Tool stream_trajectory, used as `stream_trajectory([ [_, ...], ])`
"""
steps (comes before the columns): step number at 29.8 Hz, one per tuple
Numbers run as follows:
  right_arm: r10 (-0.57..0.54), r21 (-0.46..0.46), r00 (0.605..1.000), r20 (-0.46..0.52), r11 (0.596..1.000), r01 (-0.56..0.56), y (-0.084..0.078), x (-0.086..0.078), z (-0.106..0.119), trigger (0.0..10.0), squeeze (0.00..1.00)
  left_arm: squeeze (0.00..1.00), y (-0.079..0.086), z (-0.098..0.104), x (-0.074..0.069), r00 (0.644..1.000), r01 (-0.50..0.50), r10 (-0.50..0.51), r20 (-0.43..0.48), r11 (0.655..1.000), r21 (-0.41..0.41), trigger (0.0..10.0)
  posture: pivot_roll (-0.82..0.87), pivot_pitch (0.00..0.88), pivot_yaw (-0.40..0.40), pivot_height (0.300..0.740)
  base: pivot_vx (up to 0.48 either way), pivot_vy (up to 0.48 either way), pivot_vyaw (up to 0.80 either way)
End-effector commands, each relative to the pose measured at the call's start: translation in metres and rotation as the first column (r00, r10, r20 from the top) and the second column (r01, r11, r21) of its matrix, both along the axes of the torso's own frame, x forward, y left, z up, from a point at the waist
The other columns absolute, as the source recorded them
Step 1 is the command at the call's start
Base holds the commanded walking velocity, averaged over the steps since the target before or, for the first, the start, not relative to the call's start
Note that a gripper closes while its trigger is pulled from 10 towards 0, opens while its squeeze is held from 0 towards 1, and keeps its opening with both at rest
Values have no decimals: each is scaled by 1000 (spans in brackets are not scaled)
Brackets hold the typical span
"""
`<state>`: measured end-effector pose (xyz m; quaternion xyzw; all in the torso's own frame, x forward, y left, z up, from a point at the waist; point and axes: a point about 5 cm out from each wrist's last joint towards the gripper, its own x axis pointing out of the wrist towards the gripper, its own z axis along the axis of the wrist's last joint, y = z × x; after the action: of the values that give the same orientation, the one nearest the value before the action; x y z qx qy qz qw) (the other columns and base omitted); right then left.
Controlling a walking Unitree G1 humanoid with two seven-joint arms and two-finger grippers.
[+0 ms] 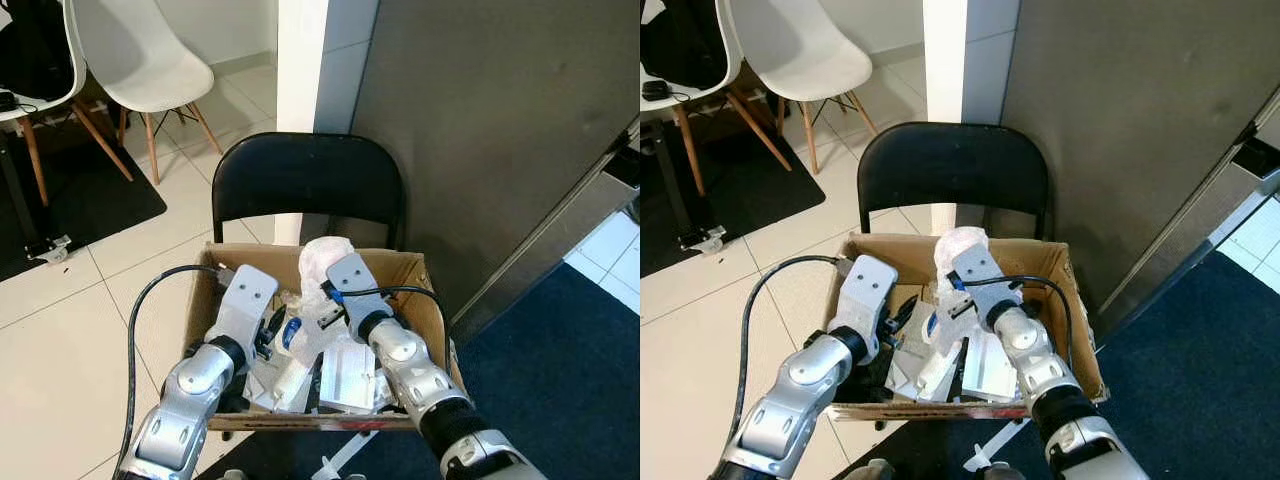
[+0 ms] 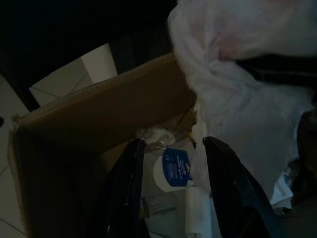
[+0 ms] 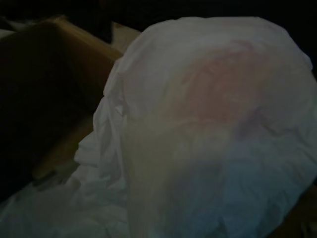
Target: Picking trash to rubbish bin
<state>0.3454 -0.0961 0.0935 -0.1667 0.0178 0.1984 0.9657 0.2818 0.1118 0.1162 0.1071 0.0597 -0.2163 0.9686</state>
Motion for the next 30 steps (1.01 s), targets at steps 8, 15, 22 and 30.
stream_trajectory([
  [8, 5, 35, 1000, -28, 999, -4, -3, -1, -6, 10000, 141, 0, 0, -5, -4, 1000, 1, -1, -23, 1000, 6, 10000, 20, 158, -69, 740, 0, 0, 0],
  [15, -11, 9, 1000, -10, 1000, 11, -3, -1, -8, 10000, 773, 0, 1, -4, -4, 1000, -3, 3, -23, 1000, 6, 10000, 22, 158, -65, 740, 0, 0, 0],
  [22, -13, 16, 1000, -4, 1000, 13, -6, -1, -7, 10000, 0, 0, 1, -3, -3, 1000, -2, 2, -20, 1000, 9, 10000, 22, 157, -63, 740, 0, 0, 0],
  [30, -3, 157, 1000, 25, 988, -1, -24, -14, -6, 10000, 1000, 0, 4, -4, -2, 1000, -6, 6, -21, 1000, 12, 10000, 16, 161, -57, 740, 0, 0, 0],
])
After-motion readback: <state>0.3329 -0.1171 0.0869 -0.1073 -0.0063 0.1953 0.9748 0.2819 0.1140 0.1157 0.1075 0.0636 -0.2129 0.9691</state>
